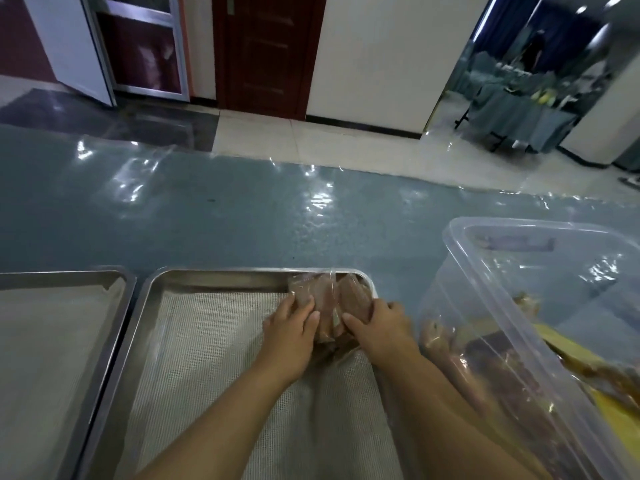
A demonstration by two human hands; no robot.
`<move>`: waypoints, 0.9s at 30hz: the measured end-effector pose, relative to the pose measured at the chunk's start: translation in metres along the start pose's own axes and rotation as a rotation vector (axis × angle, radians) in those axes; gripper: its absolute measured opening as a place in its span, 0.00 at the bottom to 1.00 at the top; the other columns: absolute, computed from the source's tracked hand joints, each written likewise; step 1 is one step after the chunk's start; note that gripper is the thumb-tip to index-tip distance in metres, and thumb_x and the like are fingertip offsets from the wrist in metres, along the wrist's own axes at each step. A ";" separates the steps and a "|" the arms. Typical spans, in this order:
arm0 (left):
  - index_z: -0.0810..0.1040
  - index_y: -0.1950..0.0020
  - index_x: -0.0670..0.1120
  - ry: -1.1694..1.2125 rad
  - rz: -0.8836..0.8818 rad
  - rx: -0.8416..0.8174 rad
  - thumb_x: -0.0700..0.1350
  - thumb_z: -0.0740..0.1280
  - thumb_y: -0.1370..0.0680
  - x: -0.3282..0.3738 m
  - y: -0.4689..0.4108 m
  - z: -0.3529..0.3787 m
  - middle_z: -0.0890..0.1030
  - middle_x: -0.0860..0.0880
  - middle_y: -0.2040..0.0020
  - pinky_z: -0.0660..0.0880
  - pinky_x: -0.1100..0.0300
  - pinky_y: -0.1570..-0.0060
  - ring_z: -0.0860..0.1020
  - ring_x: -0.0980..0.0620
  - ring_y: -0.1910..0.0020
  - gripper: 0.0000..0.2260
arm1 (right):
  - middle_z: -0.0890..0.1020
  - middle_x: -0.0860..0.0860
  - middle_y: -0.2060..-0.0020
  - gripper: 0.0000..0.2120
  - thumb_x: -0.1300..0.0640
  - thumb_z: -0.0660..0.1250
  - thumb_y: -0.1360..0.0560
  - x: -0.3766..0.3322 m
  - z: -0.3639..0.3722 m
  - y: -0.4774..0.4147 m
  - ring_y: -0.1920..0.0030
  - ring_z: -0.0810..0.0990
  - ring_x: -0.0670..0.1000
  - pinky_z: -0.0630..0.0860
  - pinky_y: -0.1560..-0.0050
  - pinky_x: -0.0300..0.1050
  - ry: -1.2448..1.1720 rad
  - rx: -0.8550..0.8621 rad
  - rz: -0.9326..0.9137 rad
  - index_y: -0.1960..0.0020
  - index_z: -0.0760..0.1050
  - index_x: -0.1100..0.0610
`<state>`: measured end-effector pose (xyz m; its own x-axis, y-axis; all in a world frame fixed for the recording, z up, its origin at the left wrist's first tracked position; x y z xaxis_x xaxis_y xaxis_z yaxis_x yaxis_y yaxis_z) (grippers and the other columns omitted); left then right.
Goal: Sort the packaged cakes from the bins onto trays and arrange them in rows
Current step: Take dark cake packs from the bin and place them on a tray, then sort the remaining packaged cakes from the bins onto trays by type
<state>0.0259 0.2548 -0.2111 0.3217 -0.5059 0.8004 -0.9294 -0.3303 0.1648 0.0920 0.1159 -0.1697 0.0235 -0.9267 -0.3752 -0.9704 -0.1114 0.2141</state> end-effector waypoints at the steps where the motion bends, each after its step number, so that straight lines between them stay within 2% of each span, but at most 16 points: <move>1: 0.62 0.26 0.56 -0.044 0.000 -0.012 0.55 0.50 0.18 0.001 0.002 -0.002 0.54 0.53 0.24 0.58 0.52 0.31 0.56 0.46 0.30 0.20 | 0.70 0.56 0.39 0.27 0.40 0.63 0.26 -0.001 -0.004 0.002 0.39 0.71 0.58 0.70 0.40 0.51 0.066 -0.003 0.022 0.36 0.69 0.58; 3: 0.63 0.27 0.55 -0.109 0.005 -0.037 0.53 0.51 0.18 0.002 0.005 -0.008 0.57 0.53 0.26 0.61 0.52 0.33 0.58 0.47 0.33 0.19 | 0.68 0.56 0.38 0.25 0.43 0.62 0.24 -0.003 -0.010 0.009 0.38 0.70 0.57 0.70 0.40 0.52 0.119 -0.018 0.031 0.35 0.67 0.58; 7: 0.63 0.26 0.51 -0.236 0.016 -0.096 0.47 0.54 0.18 0.006 0.011 -0.032 0.64 0.48 0.28 0.65 0.52 0.33 0.65 0.46 0.32 0.19 | 0.72 0.55 0.39 0.18 0.50 0.60 0.23 -0.015 -0.029 0.026 0.39 0.72 0.58 0.71 0.43 0.51 0.217 -0.034 -0.016 0.35 0.69 0.55; 9: 0.73 0.34 0.49 -0.303 0.036 -0.112 0.46 0.57 0.19 0.014 0.023 -0.050 0.73 0.47 0.36 0.71 0.55 0.42 0.73 0.47 0.41 0.15 | 0.76 0.55 0.43 0.16 0.52 0.60 0.24 -0.023 -0.041 0.038 0.43 0.76 0.58 0.73 0.44 0.51 0.231 -0.065 -0.063 0.37 0.71 0.54; 11: 0.78 0.42 0.49 -0.363 0.030 -0.142 0.47 0.59 0.20 0.023 0.039 -0.067 0.78 0.48 0.45 0.75 0.55 0.49 0.77 0.50 0.50 0.11 | 0.79 0.56 0.45 0.14 0.54 0.60 0.24 -0.030 -0.055 0.052 0.46 0.78 0.57 0.76 0.45 0.51 0.226 -0.122 -0.146 0.39 0.72 0.55; 15: 0.79 0.44 0.50 -0.518 0.033 -0.173 0.52 0.61 0.22 0.045 0.075 -0.094 0.79 0.50 0.47 0.75 0.52 0.47 0.77 0.50 0.50 0.12 | 0.78 0.53 0.43 0.16 0.51 0.61 0.23 -0.046 -0.093 0.093 0.45 0.77 0.55 0.75 0.43 0.50 0.278 -0.197 -0.252 0.37 0.72 0.55; 22: 0.77 0.55 0.51 -0.544 0.151 -0.009 0.54 0.63 0.22 0.103 0.134 -0.128 0.79 0.51 0.55 0.75 0.55 0.54 0.77 0.51 0.57 0.09 | 0.74 0.53 0.36 0.24 0.46 0.65 0.24 -0.058 -0.176 0.159 0.40 0.74 0.55 0.70 0.44 0.46 0.266 -0.129 -0.448 0.31 0.67 0.53; 27: 0.78 0.47 0.53 -0.553 0.228 0.077 0.57 0.62 0.22 0.157 0.174 -0.132 0.80 0.54 0.50 0.76 0.54 0.50 0.77 0.52 0.52 0.11 | 0.75 0.50 0.37 0.24 0.44 0.65 0.24 -0.038 -0.234 0.190 0.44 0.75 0.51 0.68 0.48 0.44 0.267 -0.017 -0.535 0.30 0.67 0.50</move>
<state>-0.1093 0.2234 0.0197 0.1813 -0.9032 0.3890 -0.9769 -0.2110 -0.0347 -0.0367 0.0461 0.0962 0.5700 -0.7980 -0.1957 -0.8030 -0.5915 0.0732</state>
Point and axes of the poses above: each hand's wrist, its own y-axis away from the middle knuckle, its own z-axis out of the palm, x = y × z, the point moved 1 cm from there along -y, towards the middle knuckle
